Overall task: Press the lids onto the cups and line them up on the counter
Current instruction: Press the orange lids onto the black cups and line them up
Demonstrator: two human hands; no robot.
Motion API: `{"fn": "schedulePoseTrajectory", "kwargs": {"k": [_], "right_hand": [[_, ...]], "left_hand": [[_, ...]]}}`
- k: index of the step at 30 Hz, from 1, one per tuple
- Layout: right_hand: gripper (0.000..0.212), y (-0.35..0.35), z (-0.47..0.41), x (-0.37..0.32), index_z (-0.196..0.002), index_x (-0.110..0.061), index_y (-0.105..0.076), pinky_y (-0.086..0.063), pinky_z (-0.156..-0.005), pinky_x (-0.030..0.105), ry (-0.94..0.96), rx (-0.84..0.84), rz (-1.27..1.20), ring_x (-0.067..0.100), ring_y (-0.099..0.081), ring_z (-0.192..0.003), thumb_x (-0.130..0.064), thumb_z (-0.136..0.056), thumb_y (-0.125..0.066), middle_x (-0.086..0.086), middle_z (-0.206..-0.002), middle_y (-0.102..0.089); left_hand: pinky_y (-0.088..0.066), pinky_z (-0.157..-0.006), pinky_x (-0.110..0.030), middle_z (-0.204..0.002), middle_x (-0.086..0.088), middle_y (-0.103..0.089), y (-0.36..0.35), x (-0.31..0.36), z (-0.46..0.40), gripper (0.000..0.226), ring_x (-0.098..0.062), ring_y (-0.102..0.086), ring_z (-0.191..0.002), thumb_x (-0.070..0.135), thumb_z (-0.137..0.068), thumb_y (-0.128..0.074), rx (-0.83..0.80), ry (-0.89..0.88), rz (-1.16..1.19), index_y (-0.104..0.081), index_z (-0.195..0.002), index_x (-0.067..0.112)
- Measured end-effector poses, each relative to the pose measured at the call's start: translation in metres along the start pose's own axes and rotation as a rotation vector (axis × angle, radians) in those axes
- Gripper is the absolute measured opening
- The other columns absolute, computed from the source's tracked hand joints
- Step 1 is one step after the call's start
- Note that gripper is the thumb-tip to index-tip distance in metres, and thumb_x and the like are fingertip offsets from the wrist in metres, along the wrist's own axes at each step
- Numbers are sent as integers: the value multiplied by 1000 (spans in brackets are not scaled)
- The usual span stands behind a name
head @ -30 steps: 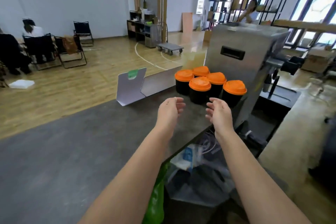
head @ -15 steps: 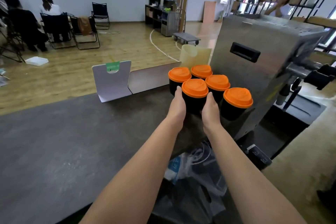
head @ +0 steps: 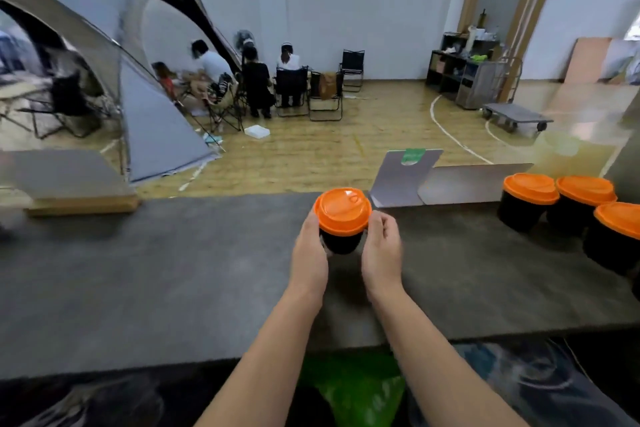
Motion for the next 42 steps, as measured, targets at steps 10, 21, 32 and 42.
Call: {"fn": "schedulePoseTrajectory", "kwargs": {"k": [10,21,32,42], "right_hand": [[31,-212,86,11,-110,-26,-58,-47,-95,40,30,-310,50,19,-58,-106,-41,-96,-35,3,-111,-62],[16,-282,117,16,-85,-24,-52,-41,-64,13,91,-303,83,12,-55,-76,-19,-99,-45,-7,-80,-60],[27,-275,119,28,-111,-28,-57,-51,-84,28,195,-399,-25,15,-65,-95,-29,-91,-39,-4,-101,-68],[36,-276,126,26,-122,-38,-47,-44,-88,16,227,-503,-18,-3,-59,-100,-37,-89,-34,-31,-108,-61]], "left_hand": [[-35,-114,-31,-137,5,-55,210,44,-20,37,-10,-49,-128,25,-108,-31,291,-171,-200,-51,-139,23],[-41,-97,-27,-119,3,-63,307,45,-40,40,-11,-55,-115,32,-107,-28,321,-192,-292,-59,-126,16],[-50,-95,-25,-120,10,-64,302,33,-42,46,-1,-59,-109,46,-96,-26,280,-383,-288,-58,-126,31],[-49,-89,-22,-110,7,-64,309,37,-33,37,0,-59,-104,42,-101,-33,443,-535,-369,-62,-115,24]]}}
Point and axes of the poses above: each hand's wrist, its own z-axis away from the middle knuckle, its own y-axis out of the back of the hand, x = y × z, the point moved 3 cm from there along -z, towards the middle knuckle
